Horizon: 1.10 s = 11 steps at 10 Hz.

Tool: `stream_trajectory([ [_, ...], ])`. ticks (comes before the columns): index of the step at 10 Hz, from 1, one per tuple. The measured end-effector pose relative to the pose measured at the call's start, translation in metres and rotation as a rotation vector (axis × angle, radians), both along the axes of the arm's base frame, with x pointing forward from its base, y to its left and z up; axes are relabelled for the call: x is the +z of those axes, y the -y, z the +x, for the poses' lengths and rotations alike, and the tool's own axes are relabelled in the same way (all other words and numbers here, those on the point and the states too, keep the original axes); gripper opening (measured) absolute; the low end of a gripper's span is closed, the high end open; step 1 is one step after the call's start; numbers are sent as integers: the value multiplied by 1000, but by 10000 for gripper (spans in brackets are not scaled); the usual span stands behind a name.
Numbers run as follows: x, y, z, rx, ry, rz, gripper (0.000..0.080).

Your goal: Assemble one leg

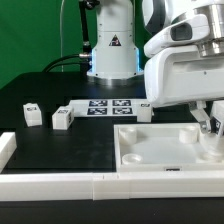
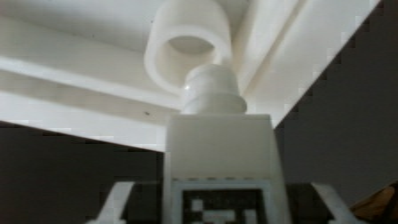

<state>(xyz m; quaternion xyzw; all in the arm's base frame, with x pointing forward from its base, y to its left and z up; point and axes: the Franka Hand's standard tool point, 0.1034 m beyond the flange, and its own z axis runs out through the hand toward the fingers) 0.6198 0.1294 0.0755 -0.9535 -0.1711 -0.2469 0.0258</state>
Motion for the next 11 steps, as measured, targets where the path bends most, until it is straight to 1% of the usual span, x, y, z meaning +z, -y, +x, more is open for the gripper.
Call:
stream_trajectory([
  [4,0,2,-3,-2,21,3,290],
  [7,0,9,-2,0,36,-2,290],
  [9,0,10,-2,-1,38,-2,290],
  [11,-1,11,-8,-2,61,2,290],
])
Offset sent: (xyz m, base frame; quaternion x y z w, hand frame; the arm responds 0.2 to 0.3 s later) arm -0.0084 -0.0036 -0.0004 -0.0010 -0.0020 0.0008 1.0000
